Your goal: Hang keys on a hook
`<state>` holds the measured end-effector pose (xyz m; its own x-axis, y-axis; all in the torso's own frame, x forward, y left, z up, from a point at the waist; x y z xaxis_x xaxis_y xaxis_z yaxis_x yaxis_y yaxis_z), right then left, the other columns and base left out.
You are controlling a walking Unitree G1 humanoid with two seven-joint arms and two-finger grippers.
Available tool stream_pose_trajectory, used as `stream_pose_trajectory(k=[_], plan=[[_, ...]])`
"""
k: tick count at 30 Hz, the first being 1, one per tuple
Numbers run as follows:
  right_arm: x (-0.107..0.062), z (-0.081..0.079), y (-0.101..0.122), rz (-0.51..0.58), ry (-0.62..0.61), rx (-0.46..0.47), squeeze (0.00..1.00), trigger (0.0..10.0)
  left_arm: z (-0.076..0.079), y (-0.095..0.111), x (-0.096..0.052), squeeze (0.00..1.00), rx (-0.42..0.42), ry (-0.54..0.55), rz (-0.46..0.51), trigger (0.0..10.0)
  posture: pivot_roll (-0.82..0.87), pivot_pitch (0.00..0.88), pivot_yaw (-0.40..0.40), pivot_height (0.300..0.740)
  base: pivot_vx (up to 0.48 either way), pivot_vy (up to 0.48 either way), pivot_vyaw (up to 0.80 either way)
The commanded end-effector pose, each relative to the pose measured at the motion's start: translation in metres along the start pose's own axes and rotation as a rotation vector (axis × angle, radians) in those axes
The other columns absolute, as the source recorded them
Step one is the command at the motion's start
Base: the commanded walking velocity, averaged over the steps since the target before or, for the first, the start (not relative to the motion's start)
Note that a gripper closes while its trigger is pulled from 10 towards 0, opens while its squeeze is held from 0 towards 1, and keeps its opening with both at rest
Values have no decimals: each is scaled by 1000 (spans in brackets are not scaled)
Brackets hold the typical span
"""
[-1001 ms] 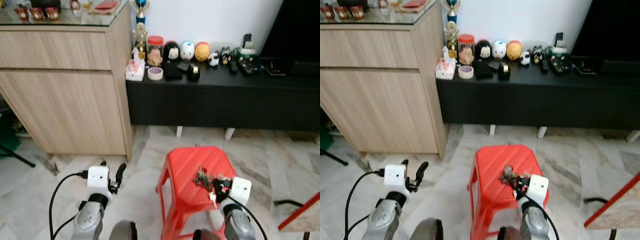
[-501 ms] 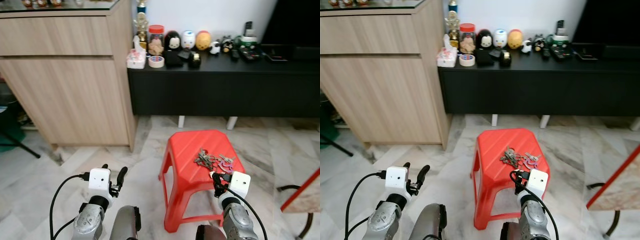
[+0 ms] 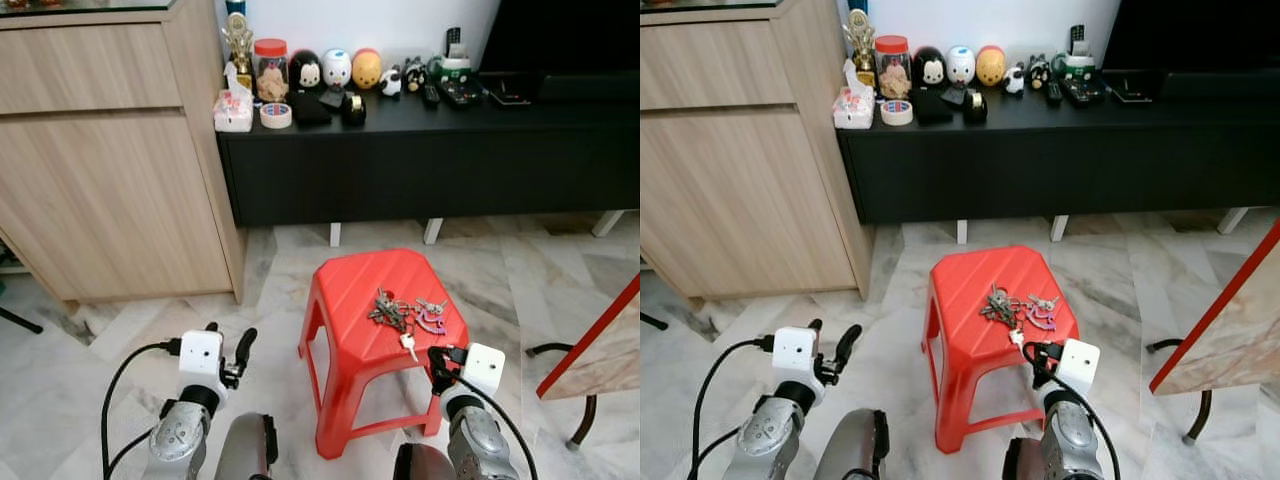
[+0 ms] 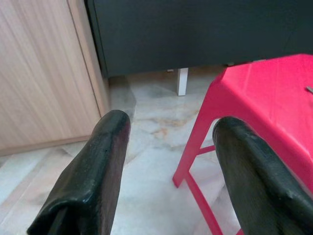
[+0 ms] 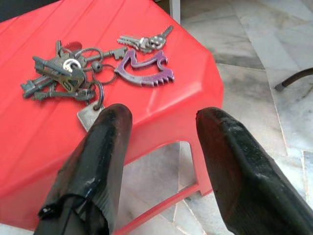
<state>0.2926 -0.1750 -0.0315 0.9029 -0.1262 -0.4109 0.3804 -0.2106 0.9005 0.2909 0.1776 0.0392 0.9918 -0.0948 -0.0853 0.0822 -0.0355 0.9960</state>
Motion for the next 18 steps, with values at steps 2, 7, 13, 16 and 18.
stream_pose_trajectory(k=[2,7,13,16,18], plan=[[1,-6,5,23,38,-28,0,10000,0,2,1,0,-5,4,7,10000,89,8,-42,597,259,0,0],[1,-10,6,31,65,-29,0,10000,1,3,1,0,-5,5,11,10000,90,8,-45,597,259,0,0],[1,-10,5,25,72,-21,0,10000,4,3,1,0,-3,-5,11,10000,89,9,-47,597,259,0,0],[1,-11,5,24,86,-32,0,10000,4,3,1,0,-3,-2,12,10000,89,9,-48,597,276,0,0],[1,-12,6,32,103,-44,0,10000,3,3,1,0,-4,1,12,10000,89,9,-48,597,292,0,0]])
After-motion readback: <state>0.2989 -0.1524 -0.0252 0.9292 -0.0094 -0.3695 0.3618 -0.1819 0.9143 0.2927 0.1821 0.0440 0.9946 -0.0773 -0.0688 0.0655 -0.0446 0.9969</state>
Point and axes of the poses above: a point about 5 cm out from each wrist's last joint towards the gripper, its own x axis pointing out of the wrist towards the gripper, its own y axis along the axis of the wrist's last joint, z = x × y, the point moved 3 cm from there along x, pointing out of the wrist towards the gripper, and after that the axes turned 2 degrees about -x, right-handed, at the moved point
